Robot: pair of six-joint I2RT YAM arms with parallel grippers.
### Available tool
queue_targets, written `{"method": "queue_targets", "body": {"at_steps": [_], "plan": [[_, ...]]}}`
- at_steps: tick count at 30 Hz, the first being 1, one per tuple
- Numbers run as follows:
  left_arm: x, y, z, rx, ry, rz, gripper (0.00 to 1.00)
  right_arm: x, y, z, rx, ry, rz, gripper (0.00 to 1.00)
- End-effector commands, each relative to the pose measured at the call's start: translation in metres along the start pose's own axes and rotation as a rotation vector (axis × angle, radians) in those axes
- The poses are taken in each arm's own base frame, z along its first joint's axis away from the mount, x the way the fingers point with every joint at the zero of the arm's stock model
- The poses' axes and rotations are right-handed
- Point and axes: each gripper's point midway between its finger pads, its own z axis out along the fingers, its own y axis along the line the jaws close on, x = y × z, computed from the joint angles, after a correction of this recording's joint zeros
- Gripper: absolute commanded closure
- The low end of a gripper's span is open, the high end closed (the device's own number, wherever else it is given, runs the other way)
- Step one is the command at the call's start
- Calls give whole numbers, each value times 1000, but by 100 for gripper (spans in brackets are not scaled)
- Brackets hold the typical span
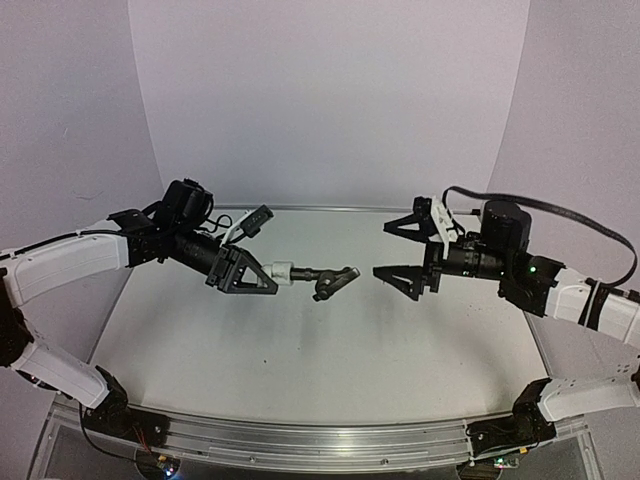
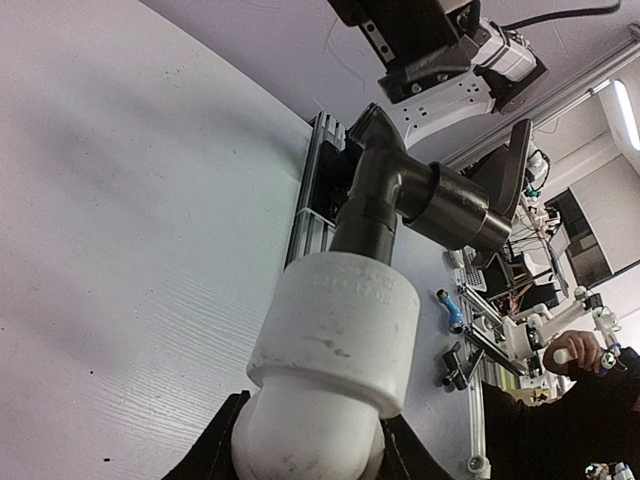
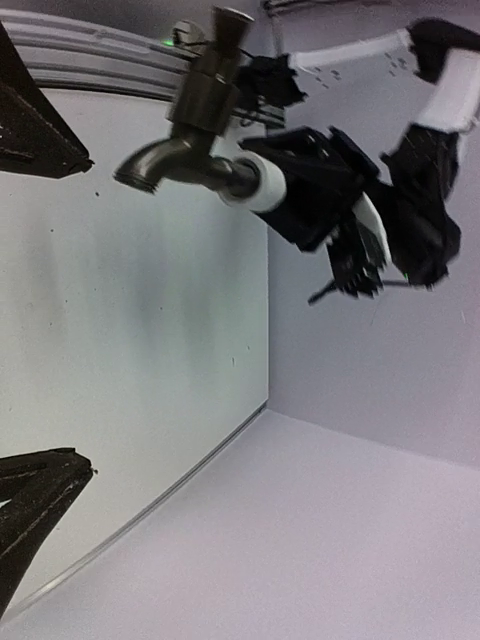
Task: Install the water faucets
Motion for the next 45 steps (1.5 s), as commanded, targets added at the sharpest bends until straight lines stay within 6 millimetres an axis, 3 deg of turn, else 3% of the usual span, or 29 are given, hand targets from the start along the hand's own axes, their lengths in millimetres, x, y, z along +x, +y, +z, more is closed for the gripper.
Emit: {"method": "queue_targets", "body": {"at_steps": [1, 5, 8, 15, 21, 24, 25, 27, 30, 34, 35, 37, 38, 39, 42, 45], "plan": [[-15, -16, -4, 64, -28, 43, 100, -25, 40, 2, -200, -131, -308, 6], [-18, -13, -2, 67, -25, 35, 100, -15, 64, 28, -279, -70, -373, 13], [-21, -14, -1, 71, -26, 38, 100, -16, 70, 42, -283, -73, -387, 19], [-23, -14, -2, 70, -28, 42, 100, -21, 71, 69, -315, -73, -311, 53], [-27, -9, -12, -61, -72, 187, 100, -31, 45, 83, -184, -105, 47, 84], [-34, -3, -17, -138, -93, 298, 100, -29, 39, 85, -157, -113, 303, 92], [-40, -2, -19, -166, -107, 354, 100, -25, 29, 89, -111, -104, 445, 100], [-49, -1, -22, -200, -132, 421, 100, -17, 16, 92, -60, -90, 669, 100], [-58, 1, -24, -234, -157, 458, 100, -14, 15, 93, -64, -84, 880, 100], [-58, 7, -23, -250, -163, 445, 100, -2, 4, 87, 8, -92, 1232, 100], [-56, 8, -23, -251, -162, 434, 100, 0, 6, 85, 3, -88, 1280, 97], [-53, 10, -23, -259, -160, 427, 100, -1, 6, 81, 2, -95, 1340, 81], [-50, 12, -24, -267, -161, 416, 100, -1, 6, 77, 12, -103, 1369, 68], [-49, 11, -24, -267, -161, 413, 100, -2, 5, 73, 19, -113, 1363, 56], [-45, 7, -26, -259, -165, 401, 100, -13, 4, 63, 37, -119, 1204, 43], [-41, 0, -28, -237, -171, 373, 100, -9, 8, 43, 106, 25, 706, 31]]}}
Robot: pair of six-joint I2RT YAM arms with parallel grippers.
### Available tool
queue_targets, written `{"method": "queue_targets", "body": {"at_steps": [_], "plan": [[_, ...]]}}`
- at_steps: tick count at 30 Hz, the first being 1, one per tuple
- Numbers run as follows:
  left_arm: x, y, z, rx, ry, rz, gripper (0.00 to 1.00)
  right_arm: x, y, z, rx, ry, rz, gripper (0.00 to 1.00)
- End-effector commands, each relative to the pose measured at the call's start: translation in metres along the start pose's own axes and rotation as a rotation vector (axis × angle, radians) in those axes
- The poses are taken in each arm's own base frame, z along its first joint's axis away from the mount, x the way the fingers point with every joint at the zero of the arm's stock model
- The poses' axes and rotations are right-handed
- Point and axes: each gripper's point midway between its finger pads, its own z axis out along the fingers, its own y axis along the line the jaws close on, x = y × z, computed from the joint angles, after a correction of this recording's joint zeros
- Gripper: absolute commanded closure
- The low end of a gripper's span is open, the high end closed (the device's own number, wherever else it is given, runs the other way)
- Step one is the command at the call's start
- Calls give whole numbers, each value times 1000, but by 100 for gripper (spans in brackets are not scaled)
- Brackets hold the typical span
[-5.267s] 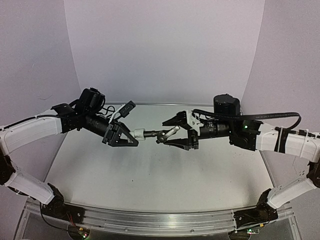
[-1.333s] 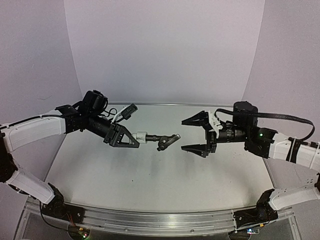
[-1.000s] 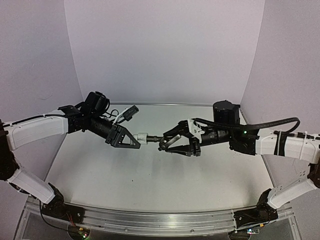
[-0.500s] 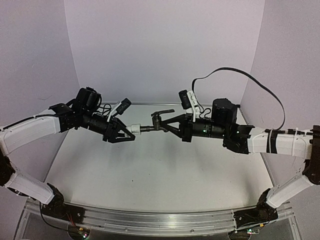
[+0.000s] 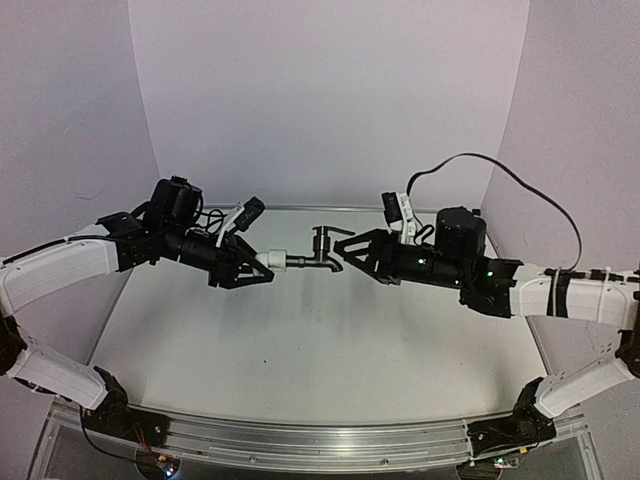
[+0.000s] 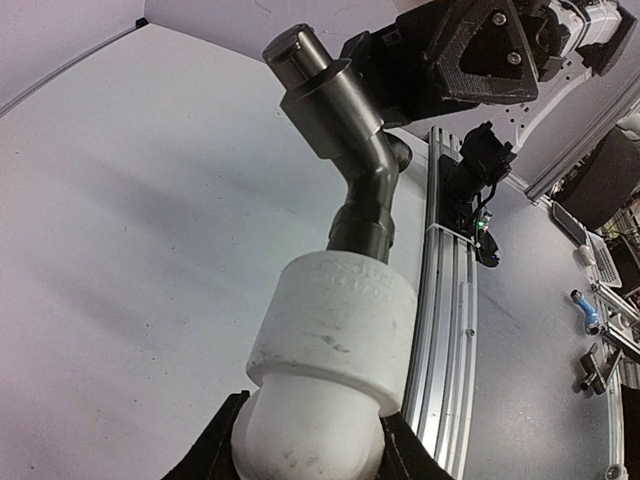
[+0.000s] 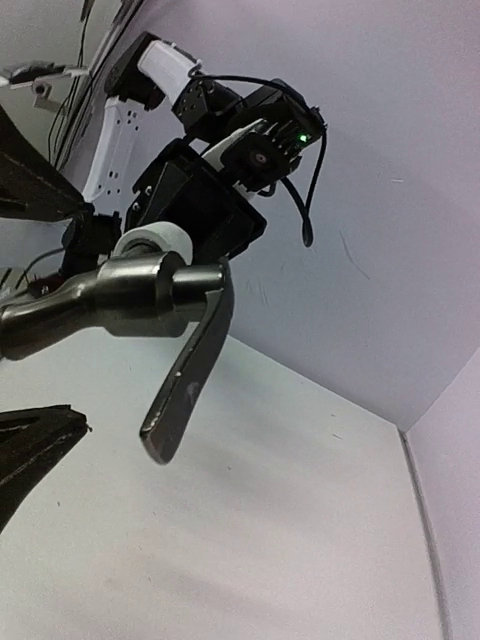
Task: Install the water faucets
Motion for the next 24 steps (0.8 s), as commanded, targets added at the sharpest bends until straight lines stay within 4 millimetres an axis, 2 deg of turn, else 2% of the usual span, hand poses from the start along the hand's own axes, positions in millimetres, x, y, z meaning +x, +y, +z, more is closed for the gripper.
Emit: {"method": "queue_targets", "body": {"at_steps": [1, 4, 6, 7, 8, 9, 11, 13, 17, 21, 24], "plan": [[-34, -27, -19, 57, -128, 81, 100, -10, 21, -30, 56, 12, -552, 31], [-32, -33, -21, 92, -126, 55, 100, 5, 6, -43, 114, 117, -1007, 23], [-30, -33, -20, 92, -122, 43, 100, 19, 0, -45, 111, 209, -1157, 22], [-31, -32, -20, 89, -119, 30, 100, 21, 10, -45, 70, 233, -1307, 19], [-31, -31, -19, 90, -118, 29, 100, 18, 17, -45, 48, 210, -1349, 18], [-31, -31, -18, 100, -109, -2, 100, 18, 32, -45, -24, 170, -1433, 17], [-33, -33, -17, 121, -101, -22, 100, 27, 46, -47, -138, 161, -1546, 14], [-32, -36, -13, 162, -77, -59, 100, 30, 57, -40, -212, 126, -1710, 4], [-29, -41, -8, 237, -34, -131, 100, 22, 56, -19, -203, 106, -1851, 2], [-28, -48, -8, 292, -22, -154, 100, 21, 50, -3, -178, 51, -1901, 2], [-30, -52, -10, 309, -26, -151, 100, 17, 43, 7, -144, 33, -1889, 8]]}}
